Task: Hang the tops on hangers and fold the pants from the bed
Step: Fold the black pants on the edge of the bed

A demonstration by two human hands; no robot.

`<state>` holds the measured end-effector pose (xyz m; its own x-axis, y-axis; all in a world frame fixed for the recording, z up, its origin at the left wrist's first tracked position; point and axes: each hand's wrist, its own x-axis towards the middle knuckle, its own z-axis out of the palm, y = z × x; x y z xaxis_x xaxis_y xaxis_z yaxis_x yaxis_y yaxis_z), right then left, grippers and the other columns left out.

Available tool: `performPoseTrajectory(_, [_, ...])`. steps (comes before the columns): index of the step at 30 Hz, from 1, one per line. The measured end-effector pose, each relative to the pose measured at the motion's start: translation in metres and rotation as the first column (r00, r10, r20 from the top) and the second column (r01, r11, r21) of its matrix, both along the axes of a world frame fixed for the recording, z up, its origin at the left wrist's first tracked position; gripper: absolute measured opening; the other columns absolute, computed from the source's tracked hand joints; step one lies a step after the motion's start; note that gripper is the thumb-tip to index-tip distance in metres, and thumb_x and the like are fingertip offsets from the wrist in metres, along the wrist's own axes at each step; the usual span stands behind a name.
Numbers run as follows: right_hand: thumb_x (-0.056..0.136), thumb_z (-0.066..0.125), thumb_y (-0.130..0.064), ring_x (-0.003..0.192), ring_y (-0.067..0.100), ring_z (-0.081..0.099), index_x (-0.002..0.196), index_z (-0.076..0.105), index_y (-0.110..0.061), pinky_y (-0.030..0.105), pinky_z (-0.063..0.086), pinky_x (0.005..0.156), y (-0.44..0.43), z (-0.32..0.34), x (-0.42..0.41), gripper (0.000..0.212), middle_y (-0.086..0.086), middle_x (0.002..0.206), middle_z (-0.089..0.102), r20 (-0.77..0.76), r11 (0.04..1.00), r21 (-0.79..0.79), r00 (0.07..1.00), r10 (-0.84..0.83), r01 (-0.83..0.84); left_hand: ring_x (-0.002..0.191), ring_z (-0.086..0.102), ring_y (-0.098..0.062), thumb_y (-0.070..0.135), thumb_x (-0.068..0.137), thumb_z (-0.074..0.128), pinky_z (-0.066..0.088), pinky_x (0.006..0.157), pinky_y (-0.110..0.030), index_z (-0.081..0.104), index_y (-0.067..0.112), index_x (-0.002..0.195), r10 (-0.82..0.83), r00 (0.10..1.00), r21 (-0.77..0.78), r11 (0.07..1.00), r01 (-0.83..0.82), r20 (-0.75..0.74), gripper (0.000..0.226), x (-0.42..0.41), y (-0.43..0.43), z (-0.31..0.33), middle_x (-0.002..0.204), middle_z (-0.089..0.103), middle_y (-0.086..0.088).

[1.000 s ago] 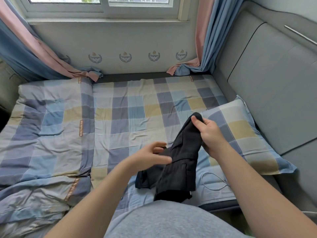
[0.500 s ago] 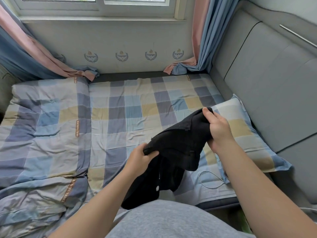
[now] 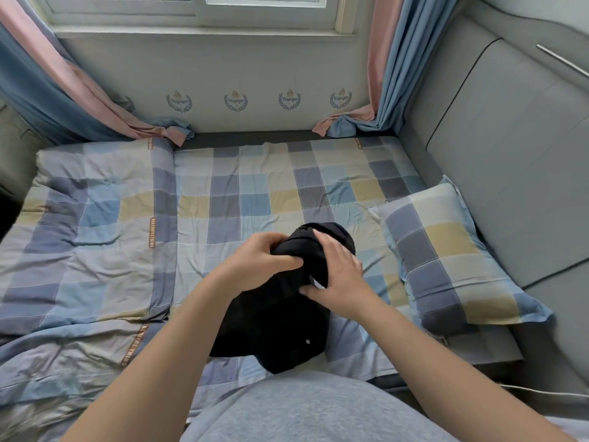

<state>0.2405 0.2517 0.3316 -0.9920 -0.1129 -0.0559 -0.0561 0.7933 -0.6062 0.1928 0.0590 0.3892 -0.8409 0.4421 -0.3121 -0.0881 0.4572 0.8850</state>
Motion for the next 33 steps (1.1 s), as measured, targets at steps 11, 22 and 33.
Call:
performPoseTrajectory(11, [0.097, 0.061, -0.014, 0.064, 0.015, 0.06, 0.116, 0.052, -0.026, 0.032, 0.052, 0.067, 0.021, 0.038, -0.018, 0.024, -0.005, 0.075, 0.067, -0.083, 0.978, -0.153, 0.988, 0.128, -0.14, 0.088, 0.071, -0.007, 0.03, 0.09, 0.073, 0.055, 0.078, -0.026, 0.067, 0.03, 0.112, 0.332, 0.943, 0.124, 0.936, -0.329, -0.007, 0.023, 0.002, -0.023, -0.036, 0.097, 0.075, 0.009])
performPoseTrajectory(22, [0.097, 0.062, -0.035, 0.072, 0.023, 0.069, 0.09, 0.076, -0.01, 0.036, 0.055, 0.067, 0.016, 0.09, -0.019, 0.03, 0.013, 0.084, 0.074, 0.289, 0.878, -0.47, 0.956, 0.051, 0.095, 0.118, 0.051, -0.008, 0.045, 0.071, 0.08, 0.045, 0.098, -0.029, 0.048, 0.045, 0.123, 0.093, 0.934, 0.004, 0.995, -0.098, -0.346, 0.061, 0.023, -0.002, -0.065, 0.123, 0.052, 0.014])
performPoseTrajectory(33, [0.084, 0.074, -0.008, 0.08, 0.026, 0.071, 0.098, 0.071, -0.009, 0.032, 0.057, 0.066, 0.064, 0.08, -0.026, 0.014, 0.01, 0.089, 0.075, 0.367, 0.738, -0.599, 0.926, -0.093, 0.312, 0.077, 0.059, -0.026, -0.008, 0.079, 0.049, 0.043, 0.06, -0.033, 0.057, 0.027, 0.082, 0.354, 0.856, -0.297, 0.829, -0.473, -0.377, 0.035, 0.002, -0.048, -0.106, 0.078, 0.063, 0.001])
